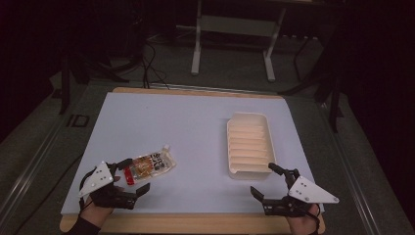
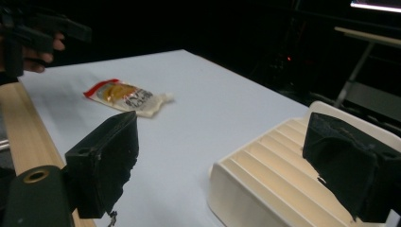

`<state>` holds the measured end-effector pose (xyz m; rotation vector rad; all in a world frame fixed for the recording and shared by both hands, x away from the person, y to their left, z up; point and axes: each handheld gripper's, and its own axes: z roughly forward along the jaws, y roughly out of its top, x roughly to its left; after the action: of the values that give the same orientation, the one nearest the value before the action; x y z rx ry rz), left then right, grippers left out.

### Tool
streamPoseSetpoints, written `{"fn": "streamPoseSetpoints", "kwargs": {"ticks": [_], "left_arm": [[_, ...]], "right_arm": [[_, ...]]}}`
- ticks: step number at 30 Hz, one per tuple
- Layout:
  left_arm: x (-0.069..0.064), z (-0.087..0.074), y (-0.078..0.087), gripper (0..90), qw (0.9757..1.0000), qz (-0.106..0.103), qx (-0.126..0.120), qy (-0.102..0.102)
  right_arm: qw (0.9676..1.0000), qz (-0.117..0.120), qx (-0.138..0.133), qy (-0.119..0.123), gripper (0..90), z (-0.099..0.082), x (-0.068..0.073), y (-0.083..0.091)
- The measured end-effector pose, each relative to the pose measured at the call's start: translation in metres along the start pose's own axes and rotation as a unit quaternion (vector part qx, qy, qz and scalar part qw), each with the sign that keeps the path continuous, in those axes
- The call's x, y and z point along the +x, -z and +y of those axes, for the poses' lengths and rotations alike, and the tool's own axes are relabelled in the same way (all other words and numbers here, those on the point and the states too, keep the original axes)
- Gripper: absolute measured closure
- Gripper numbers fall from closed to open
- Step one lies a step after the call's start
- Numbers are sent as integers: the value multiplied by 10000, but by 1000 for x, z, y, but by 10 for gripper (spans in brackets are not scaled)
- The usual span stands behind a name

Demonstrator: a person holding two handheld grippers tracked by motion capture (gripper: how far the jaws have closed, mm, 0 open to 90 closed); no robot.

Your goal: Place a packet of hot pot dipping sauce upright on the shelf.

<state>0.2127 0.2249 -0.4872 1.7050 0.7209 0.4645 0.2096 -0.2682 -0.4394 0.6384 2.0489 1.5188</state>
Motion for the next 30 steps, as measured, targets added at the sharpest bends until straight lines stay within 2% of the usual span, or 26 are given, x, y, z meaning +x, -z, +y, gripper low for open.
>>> {"fn": "streamPoseSetpoints", "kwargs": {"ticks": [2, 4, 6, 7, 10, 11, 13, 15, 17, 19, 22, 25, 30], "left_arm": [[0, 0, 0, 12, 10000, -71, 22, 22], [0, -1, -1, 12, 9999, -155, 18, -64], [-1, -1, -1, 13, 9998, -171, -22, -126], [-1, 0, -1, 13, 9995, -242, -16, -222], [-3, 2, -1, 13, 9989, -394, 14, -251], [-4, 3, -1, 13, 9987, -404, 50, -299], [-6, 5, -2, 13, 9982, -419, 178, -391], [-9, 7, -2, 13, 9980, -423, 264, -382], [-11, 12, -3, 13, 9971, -450, 512, -345], [-13, 16, -3, 13, 9963, -326, 653, -445], [-10, 19, -4, 12, 9959, -492, 647, -386], [-9, 24, -5, 12, 9957, -551, 590, -461], [-9, 37, -9, 12, 9941, -679, 666, -530]], "right_arm": [[10000, 49, -1, -3, 115, 0, -1, 0], [10000, 20, 15, 90, 115, -1, 0, -1], [9999, 43, 32, 96, 115, -1, 0, -1], [9999, 35, 61, 86, 115, -1, 0, -2], [9998, 2, 180, 55, 114, 1, 2, -2], [9996, -61, 255, 38, 114, 1, 3, -2], [9996, 17, 265, 14, 113, 1, 4, -2], [9995, -18, 299, 41, 109, 2, 6, -3], [9996, 43, 273, 20, 108, 2, 7, -4], [9997, 67, 209, -48, 108, 2, 8, -4], [9998, 92, 202, -17, 108, 4, 10, -4], [9998, 135, 155, 47, 108, 6, 14, -4], [9997, 179, 153, 39, 108, 7, 17, -4]]}}
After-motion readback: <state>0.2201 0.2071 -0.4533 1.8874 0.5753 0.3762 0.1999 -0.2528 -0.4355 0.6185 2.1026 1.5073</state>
